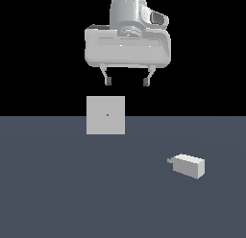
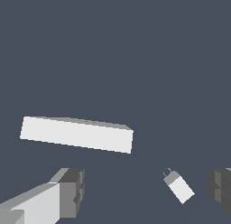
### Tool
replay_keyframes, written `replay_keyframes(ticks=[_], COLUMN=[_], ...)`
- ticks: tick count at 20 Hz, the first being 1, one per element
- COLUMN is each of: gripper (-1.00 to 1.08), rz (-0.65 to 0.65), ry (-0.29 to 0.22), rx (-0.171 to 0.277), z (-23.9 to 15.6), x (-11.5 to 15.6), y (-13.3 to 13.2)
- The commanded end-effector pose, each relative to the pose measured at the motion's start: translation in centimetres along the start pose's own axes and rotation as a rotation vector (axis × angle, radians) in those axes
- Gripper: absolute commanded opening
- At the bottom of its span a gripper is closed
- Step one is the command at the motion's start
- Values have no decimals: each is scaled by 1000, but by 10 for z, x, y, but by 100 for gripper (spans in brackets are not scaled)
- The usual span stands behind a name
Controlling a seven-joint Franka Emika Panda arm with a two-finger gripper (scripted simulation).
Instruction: Plug the charger into the wall socket.
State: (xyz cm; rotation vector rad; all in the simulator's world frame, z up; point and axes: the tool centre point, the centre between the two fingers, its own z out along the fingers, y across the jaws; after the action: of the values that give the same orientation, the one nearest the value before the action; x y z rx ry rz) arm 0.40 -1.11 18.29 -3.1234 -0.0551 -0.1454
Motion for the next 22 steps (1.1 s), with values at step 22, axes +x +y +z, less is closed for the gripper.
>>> replay_keyframes(ticks=[22], gripper=[100], rz=[-346], ry=[67], rx=[45], z=[55], x=[-67], y=[47])
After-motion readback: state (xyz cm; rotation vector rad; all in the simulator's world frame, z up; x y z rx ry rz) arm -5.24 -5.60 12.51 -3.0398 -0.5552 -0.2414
